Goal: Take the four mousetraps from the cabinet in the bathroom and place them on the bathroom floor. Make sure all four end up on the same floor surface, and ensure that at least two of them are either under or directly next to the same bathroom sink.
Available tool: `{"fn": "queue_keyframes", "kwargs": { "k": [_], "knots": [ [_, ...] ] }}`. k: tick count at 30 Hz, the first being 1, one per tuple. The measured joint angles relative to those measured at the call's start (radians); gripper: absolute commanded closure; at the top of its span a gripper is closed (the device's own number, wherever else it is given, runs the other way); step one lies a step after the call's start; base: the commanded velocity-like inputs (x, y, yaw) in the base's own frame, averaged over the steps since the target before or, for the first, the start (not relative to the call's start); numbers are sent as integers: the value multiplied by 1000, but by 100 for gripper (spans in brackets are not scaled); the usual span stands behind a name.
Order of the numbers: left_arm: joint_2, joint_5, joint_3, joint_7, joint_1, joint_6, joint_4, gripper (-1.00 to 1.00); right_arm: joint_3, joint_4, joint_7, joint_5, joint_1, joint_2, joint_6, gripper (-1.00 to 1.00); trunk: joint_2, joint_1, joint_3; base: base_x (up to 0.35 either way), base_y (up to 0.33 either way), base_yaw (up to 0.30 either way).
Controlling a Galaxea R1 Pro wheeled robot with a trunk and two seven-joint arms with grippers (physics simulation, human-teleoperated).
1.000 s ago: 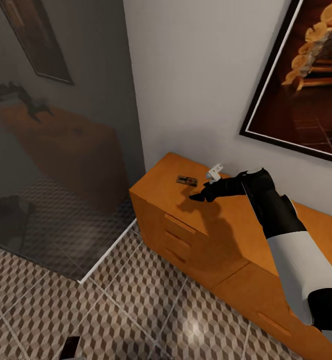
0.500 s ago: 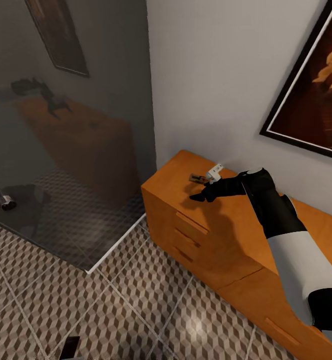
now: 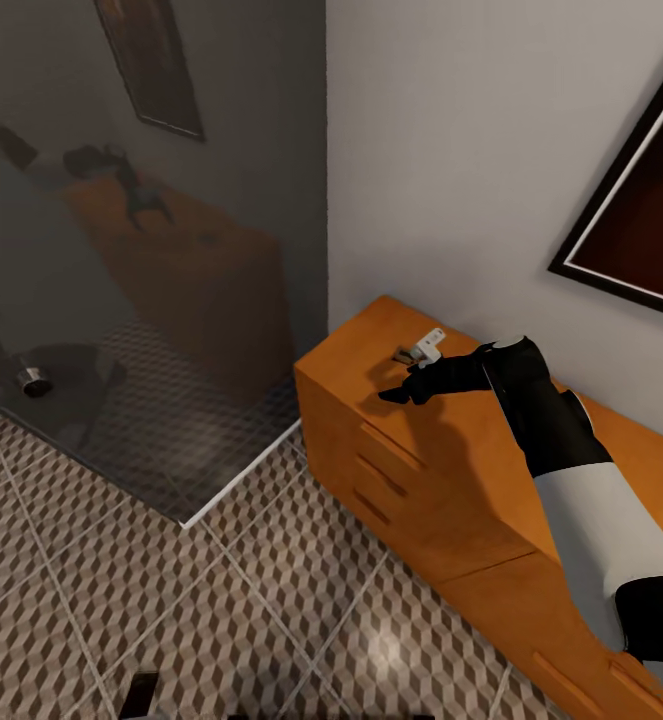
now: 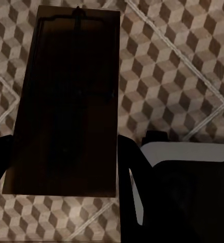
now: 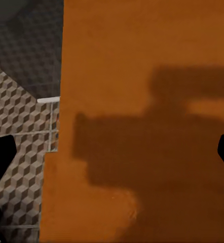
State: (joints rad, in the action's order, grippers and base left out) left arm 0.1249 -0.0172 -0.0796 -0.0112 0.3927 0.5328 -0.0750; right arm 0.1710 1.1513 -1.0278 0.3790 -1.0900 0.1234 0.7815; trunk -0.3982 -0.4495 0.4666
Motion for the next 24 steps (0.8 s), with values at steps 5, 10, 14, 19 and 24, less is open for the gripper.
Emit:
{"fn": "queue_keyframes", "kwargs": {
  "k": [5, 10, 14, 19, 24],
  "knots": [
    [0, 0, 0, 0, 0, 0, 0, 100, 0, 0, -1, 0, 0, 0, 0, -100, 0, 0, 7, 0, -191, 168],
    [0, 0, 0, 0, 0, 0, 0, 100, 0, -1, -1, 0, 0, 1, 0, -100, 0, 0, 13, 0, -167, 168],
    [0, 0, 0, 0, 0, 0, 0, 100, 0, -1, -1, 0, 0, 1, 0, -100, 0, 0, 19, 0, -66, 168],
    [1, 0, 0, 0, 0, 0, 0, 100, 0, -1, 0, 0, 0, 1, 0, -100, 0, 0, 26, 0, -11, 168],
    [1, 0, 0, 0, 0, 0, 0, 100, 0, -1, 0, 1, 0, 1, -1, -100, 0, 0, 32, 0, -2, 168]
  ]
}}
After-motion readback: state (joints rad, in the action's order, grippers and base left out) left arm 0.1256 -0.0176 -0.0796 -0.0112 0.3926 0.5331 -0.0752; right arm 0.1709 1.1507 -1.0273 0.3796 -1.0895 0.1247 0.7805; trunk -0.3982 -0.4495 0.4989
